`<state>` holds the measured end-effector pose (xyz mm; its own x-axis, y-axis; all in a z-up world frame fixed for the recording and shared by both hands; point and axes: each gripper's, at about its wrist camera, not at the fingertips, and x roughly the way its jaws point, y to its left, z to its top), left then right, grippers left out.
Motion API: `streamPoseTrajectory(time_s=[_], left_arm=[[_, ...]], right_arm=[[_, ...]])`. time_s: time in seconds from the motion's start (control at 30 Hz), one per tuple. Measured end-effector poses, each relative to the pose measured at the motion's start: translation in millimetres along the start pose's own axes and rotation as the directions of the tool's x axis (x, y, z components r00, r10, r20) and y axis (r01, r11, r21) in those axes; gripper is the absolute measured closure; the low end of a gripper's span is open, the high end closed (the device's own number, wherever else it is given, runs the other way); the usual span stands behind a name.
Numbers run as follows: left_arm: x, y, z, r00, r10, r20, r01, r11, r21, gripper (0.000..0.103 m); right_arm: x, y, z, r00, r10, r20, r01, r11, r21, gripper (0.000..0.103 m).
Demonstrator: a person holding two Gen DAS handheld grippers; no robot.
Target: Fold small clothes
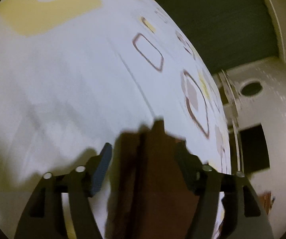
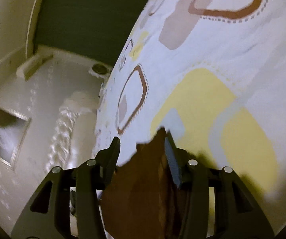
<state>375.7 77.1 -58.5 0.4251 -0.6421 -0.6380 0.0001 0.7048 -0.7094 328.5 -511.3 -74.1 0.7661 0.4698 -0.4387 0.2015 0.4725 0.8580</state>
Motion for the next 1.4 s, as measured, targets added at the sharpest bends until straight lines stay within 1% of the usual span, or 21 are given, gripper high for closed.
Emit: streamPoseTrajectory(time_s=[0.07, 0.1, 0.17, 0.23, 0.33, 0.4, 0.43, 0.53, 0.6, 0.7, 0.8, 0.83, 0.87, 0.9, 0.93, 0.97, 1.0, 1.03, 1.13, 1.27, 1.4], left_arm=[[-10, 4, -18, 1.0, -0.016, -0.022, 0.016, 1.0, 0.016, 0.027], [-16, 11, -32, 0.998, -0.037, -0.042, 0.037, 0.999, 0.013, 0.027], [-27, 24, -53, 0.996, -0.055, -0.065, 0.054, 0.998, -0.016, 0.027], [-37, 38, -76, 0.992, -0.094, -0.087, 0.089, 0.994, -0.058, 0.026], [-49, 42, -98, 0.989, -0.119, -0.084, 0.113, 0.991, -0.072, 0.026], [-48, 37, -105, 0.982, -0.159, -0.106, 0.151, 0.985, -0.082, 0.024], [-45, 33, -107, 0.979, -0.169, -0.118, 0.16, 0.984, -0.079, 0.024], [-33, 25, -110, 0.978, -0.162, -0.131, 0.153, 0.985, -0.078, 0.023], [-27, 23, -108, 0.978, -0.164, -0.129, 0.152, 0.984, -0.094, 0.023], [-18, 21, -104, 0.975, -0.186, -0.121, 0.171, 0.977, -0.127, 0.023], [-10, 13, -106, 0.975, -0.182, -0.125, 0.168, 0.979, -0.116, 0.024], [-7, 10, -107, 0.974, -0.183, -0.135, 0.169, 0.98, -0.108, 0.027], [-8, 10, -108, 0.972, -0.183, -0.147, 0.169, 0.98, -0.107, 0.041], [-3, 10, -109, 0.966, -0.189, -0.175, 0.171, 0.979, -0.114, 0.06], [4, 12, -113, 0.955, -0.199, -0.218, 0.171, 0.975, -0.139, 0.071], [12, 16, -117, 0.945, -0.204, -0.256, 0.164, 0.972, -0.17, 0.082], [16, 17, -119, 0.944, -0.201, -0.262, 0.155, 0.97, -0.187, 0.086], [16, 19, -120, 0.946, -0.204, -0.253, 0.155, 0.968, -0.198, 0.087], [15, 24, -119, 0.944, -0.23, -0.238, 0.172, 0.955, -0.242, 0.09], [2, 23, -118, 0.951, -0.209, -0.23, 0.155, 0.96, -0.231, 0.091], [-22, 13, -112, 0.955, -0.217, -0.2, 0.173, 0.96, -0.22, 0.091]], right_arm=[[-14, 0, -16, 0.999, -0.031, -0.017, 0.03, 0.999, -0.034, 0.053], [-20, -4, -25, 0.999, -0.036, -0.029, 0.035, 0.999, -0.036, 0.052], [-32, -17, -49, 0.996, -0.032, -0.079, 0.031, 0.999, -0.012, 0.052], [-38, -26, -65, 0.993, -0.043, -0.11, 0.044, 0.999, 0.01, 0.052], [-44, -39, -95, 0.985, -0.032, -0.17, 0.041, 0.998, 0.053, 0.05], [-43, -40, -106, 0.981, 0.0, -0.194, 0.011, 0.998, 0.058, 0.05], [-40, -36, -112, 0.979, 0.001, -0.202, 0.008, 0.999, 0.042, 0.05], [-32, -31, -121, 0.979, 0.005, -0.206, 0.001, 1.0, 0.027, 0.046], [-22, -26, -124, 0.975, 0.007, -0.222, -0.003, 1.0, 0.02, 0.046], [-12, -17, -129, 0.972, 0.009, -0.234, -0.009, 1.0, 0.001, 0.045], [-5, -14, -132, 0.972, 0.012, -0.234, -0.012, 1.0, 0.004, 0.045], [-3, -13, -132, 0.972, 0.02, -0.236, -0.019, 1.0, 0.006, 0.045], [-2, -13, -135, 0.97, 0.018, -0.241, -0.018, 1.0, 0.003, 0.046], [-1, -12, -136, 0.969, 0.016, -0.248, -0.017, 1.0, -0.003, 0.049], [2, -11, -138, 0.965, 0.008, -0.261, -0.012, 1.0, -0.015, 0.058], [4, -10, -139, 0.962, 0.0, -0.272, -0.006, 1.0, -0.02, 0.063], [7, -10, -142, 0.958, -0.005, -0.287, -0.002, 1.0, -0.022, 0.075], [11, -12, -144, 0.953, -0.015, -0.303, 0.008, 1.0, -0.024, 0.089], [13, -16, -145, 0.953, -0.008, -0.303, 0.006, 1.0, -0.01, 0.093], [2, -10, -139, 0.956, 0.035, -0.291, -0.034, 0.999, 0.011, 0.094], [-12, 3, -131, 0.955, 0.051, -0.291, -0.052, 0.999, 0.003, 0.094]])
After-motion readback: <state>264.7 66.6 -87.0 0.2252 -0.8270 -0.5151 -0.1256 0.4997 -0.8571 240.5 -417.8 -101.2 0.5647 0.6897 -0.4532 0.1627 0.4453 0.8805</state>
